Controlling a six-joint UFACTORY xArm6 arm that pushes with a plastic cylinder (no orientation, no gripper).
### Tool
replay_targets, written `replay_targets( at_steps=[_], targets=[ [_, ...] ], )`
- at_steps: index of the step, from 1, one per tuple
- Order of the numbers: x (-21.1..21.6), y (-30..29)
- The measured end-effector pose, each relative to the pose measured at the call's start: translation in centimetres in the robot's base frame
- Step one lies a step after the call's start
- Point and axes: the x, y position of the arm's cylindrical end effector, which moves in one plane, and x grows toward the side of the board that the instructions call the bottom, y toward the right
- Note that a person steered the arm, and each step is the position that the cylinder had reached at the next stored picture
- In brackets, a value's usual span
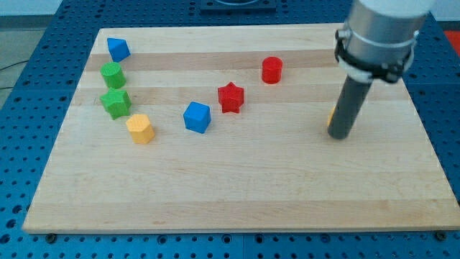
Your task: Move the yellow heart parallel to the right of the red circle
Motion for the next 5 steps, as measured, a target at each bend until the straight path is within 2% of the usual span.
replay_targets(
  at_steps=[1, 2, 5],
  targets=[
    [-2.5, 1.5],
    [0.1, 4.2],
    [-11.2, 1.6]
  ],
)
